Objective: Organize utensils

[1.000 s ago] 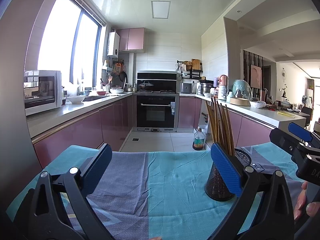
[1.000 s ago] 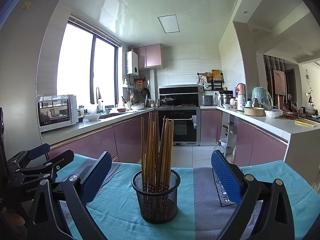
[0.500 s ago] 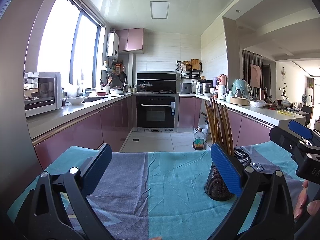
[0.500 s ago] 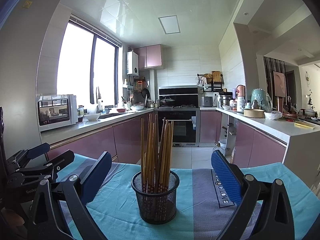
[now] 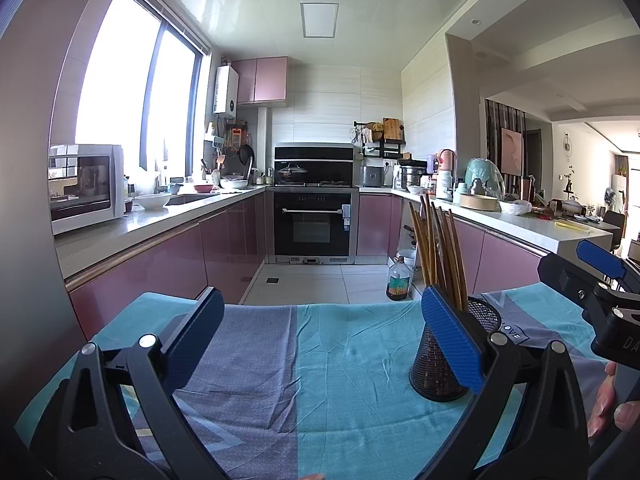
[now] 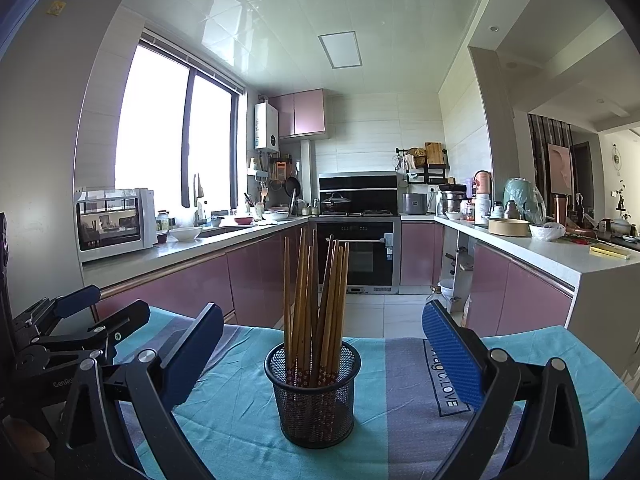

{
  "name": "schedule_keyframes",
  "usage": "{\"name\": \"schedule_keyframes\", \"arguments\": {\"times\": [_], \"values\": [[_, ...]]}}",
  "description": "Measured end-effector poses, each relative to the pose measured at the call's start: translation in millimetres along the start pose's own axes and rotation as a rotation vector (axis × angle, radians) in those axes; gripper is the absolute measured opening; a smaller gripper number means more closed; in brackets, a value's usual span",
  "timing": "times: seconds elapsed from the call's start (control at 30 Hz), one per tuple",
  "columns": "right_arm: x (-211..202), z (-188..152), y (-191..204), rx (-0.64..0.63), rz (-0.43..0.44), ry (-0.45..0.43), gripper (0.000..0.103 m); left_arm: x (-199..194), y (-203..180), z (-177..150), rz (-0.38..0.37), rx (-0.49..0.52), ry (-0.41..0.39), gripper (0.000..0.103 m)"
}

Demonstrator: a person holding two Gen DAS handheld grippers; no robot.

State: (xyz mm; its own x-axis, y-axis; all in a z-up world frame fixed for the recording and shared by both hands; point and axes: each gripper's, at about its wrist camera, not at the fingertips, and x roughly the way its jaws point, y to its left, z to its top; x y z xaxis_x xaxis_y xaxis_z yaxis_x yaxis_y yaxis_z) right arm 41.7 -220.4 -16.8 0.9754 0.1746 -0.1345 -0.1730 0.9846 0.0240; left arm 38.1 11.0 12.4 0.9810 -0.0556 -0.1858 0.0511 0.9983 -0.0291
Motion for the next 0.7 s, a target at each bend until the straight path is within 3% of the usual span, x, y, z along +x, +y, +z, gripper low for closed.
{"name": "schedule_keyframes", "arguments": {"times": [0.7], "values": [[0.6, 0.4, -2.2, 0.003, 0.0, 0.001, 0.096, -0.3, -0.8, -0.5, -0.002, 0.002, 0.001, 0.097]]}}
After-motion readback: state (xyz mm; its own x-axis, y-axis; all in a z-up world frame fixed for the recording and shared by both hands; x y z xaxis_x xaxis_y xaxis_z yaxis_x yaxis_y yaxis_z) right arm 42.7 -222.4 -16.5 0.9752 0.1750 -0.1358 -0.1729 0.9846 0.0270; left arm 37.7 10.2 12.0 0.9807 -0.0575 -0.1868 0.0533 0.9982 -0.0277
